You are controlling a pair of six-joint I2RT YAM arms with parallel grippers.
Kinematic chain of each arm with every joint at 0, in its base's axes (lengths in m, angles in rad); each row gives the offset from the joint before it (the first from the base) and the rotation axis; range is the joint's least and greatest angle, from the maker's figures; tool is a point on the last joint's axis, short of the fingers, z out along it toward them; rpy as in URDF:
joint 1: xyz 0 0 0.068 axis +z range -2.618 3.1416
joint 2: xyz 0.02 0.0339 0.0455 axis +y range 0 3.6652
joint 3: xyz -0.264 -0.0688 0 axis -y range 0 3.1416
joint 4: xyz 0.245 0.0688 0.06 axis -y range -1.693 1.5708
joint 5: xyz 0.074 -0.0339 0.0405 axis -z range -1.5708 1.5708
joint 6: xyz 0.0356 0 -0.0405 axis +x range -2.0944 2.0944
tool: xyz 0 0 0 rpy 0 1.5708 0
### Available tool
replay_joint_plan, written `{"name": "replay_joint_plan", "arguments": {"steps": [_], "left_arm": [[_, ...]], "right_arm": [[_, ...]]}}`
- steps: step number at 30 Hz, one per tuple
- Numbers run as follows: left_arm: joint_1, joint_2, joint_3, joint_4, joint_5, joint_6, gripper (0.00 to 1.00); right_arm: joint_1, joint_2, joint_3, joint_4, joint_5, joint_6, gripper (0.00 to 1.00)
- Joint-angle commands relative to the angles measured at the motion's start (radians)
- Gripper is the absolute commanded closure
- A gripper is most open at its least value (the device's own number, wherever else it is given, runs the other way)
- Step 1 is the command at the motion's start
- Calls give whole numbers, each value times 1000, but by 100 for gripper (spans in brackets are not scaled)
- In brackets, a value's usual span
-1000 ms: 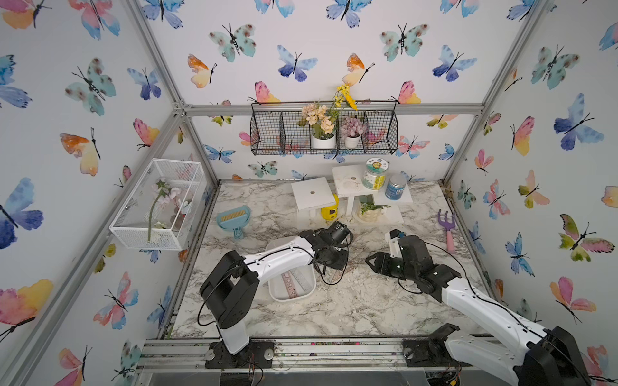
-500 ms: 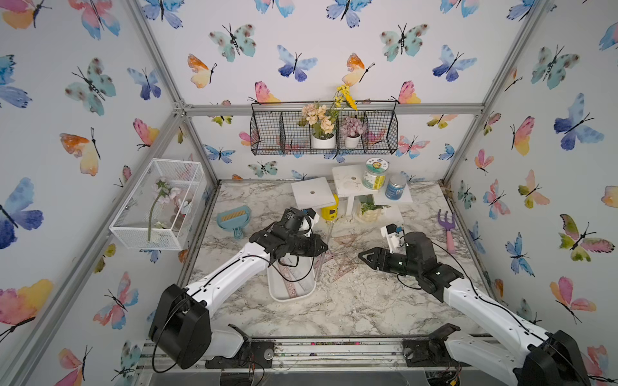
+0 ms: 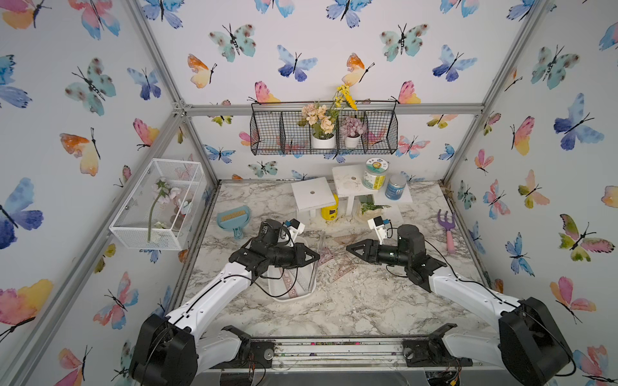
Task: Put the scattered rulers into the storage box
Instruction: Place the ruler in the storage box.
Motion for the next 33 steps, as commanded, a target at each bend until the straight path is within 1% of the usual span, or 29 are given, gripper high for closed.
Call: {"name": "replay_joint_plan", "arguments": {"steps": [1,5,8,11,16,20,24,27,31,33], "left_arm": [[21,-49,-37,83,114,-50,100],[41,-74,-74,147,168,-105,100],[66,-95,-97,169,204,-129,100],[94,-120,-115,177,233,-143,100],[169,-156,-138,124,262,-107,100],[266,-183,-159,21,266,-41,100],[370,-200,-215,-59,248,6,100],[425,-203,-247,-92,226,40,100],[450,-165,-251,-134,163,101,100],[453,-141,-251,-125,133,109,100]], "right_arm": [[53,66,54,133,-37,52,51],[102,140,103,236,-35,98,53],[121,179,126,319,-38,135,50],[137,225,168,327,-43,141,50],[166,302,233,325,-47,139,50],[200,380,311,315,-58,137,51],[244,471,439,167,-30,66,54],[261,511,502,79,6,26,54],[280,547,580,-76,71,-45,54],[289,565,618,-160,103,-88,54]]}}
